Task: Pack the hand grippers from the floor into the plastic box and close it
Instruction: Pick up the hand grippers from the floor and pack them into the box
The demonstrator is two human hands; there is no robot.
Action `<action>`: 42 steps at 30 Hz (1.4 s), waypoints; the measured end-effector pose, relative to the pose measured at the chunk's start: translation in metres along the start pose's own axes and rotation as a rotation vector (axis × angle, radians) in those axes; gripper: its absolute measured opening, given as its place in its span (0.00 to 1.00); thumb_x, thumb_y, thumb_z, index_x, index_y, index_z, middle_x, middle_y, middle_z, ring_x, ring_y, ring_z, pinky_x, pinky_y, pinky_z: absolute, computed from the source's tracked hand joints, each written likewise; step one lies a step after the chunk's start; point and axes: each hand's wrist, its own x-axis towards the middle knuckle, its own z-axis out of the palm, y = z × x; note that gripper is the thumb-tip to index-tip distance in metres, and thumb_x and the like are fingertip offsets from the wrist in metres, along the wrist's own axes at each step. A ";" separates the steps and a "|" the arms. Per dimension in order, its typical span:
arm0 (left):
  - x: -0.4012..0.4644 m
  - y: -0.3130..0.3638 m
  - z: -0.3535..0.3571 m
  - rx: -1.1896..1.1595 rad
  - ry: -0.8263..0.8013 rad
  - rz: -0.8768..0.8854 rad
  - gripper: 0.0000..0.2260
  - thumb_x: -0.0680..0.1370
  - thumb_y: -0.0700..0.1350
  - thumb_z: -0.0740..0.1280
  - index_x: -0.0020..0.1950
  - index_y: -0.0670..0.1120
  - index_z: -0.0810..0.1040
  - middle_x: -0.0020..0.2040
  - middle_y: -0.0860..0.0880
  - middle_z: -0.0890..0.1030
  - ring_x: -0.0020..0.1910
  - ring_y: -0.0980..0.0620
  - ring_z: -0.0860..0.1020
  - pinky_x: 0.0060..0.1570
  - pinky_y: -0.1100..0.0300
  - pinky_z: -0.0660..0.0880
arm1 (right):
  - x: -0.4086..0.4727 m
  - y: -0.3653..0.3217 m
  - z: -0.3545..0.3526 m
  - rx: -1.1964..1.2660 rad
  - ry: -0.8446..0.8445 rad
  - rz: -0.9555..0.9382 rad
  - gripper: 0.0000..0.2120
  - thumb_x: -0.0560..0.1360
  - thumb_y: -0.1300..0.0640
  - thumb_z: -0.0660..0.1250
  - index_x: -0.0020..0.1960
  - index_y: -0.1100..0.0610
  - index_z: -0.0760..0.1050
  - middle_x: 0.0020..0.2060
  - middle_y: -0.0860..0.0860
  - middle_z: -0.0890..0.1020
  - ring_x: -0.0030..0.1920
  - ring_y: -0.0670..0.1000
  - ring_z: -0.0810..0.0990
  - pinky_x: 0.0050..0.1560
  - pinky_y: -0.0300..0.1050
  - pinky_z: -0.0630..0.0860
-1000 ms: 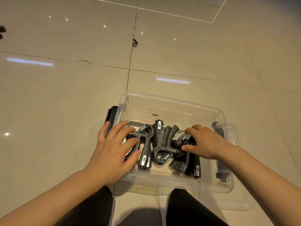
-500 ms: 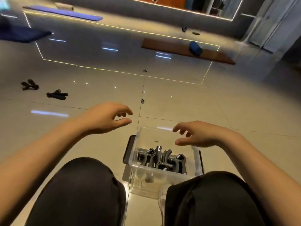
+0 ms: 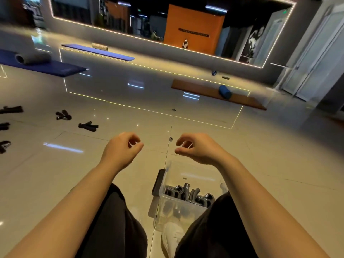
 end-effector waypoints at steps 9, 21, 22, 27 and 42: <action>-0.003 -0.020 -0.014 0.002 -0.072 -0.032 0.04 0.75 0.45 0.69 0.47 0.54 0.76 0.43 0.57 0.77 0.41 0.61 0.76 0.40 0.64 0.73 | 0.050 0.001 0.066 0.001 -0.089 0.099 0.10 0.76 0.50 0.65 0.53 0.54 0.77 0.51 0.51 0.81 0.49 0.51 0.78 0.52 0.49 0.78; 0.022 -0.004 -0.105 0.114 0.199 -0.049 0.10 0.77 0.53 0.64 0.57 0.54 0.76 0.47 0.55 0.78 0.45 0.57 0.77 0.46 0.59 0.72 | 0.123 -0.047 0.077 0.123 0.001 -0.124 0.16 0.76 0.47 0.64 0.61 0.53 0.75 0.57 0.50 0.78 0.55 0.50 0.76 0.54 0.48 0.75; 0.021 -0.006 -0.110 0.155 0.203 -0.062 0.11 0.77 0.54 0.64 0.57 0.54 0.75 0.46 0.55 0.78 0.45 0.57 0.77 0.45 0.59 0.73 | 0.125 -0.054 0.080 0.146 0.000 -0.146 0.16 0.76 0.47 0.64 0.61 0.52 0.75 0.57 0.50 0.78 0.55 0.50 0.76 0.54 0.48 0.75; -0.015 -0.072 -0.112 0.225 0.213 -0.324 0.16 0.74 0.54 0.68 0.61 0.53 0.74 0.47 0.56 0.76 0.48 0.55 0.75 0.47 0.56 0.75 | 0.142 -0.107 0.096 0.209 -0.029 -0.293 0.14 0.76 0.47 0.65 0.59 0.51 0.76 0.56 0.49 0.78 0.53 0.49 0.77 0.53 0.47 0.75; -0.083 -0.172 -0.222 0.381 0.363 -0.571 0.15 0.72 0.54 0.70 0.57 0.59 0.74 0.48 0.58 0.76 0.49 0.56 0.75 0.49 0.52 0.76 | 0.172 -0.268 0.149 0.152 -0.099 -0.630 0.16 0.75 0.45 0.66 0.60 0.49 0.74 0.58 0.47 0.75 0.52 0.46 0.76 0.52 0.41 0.72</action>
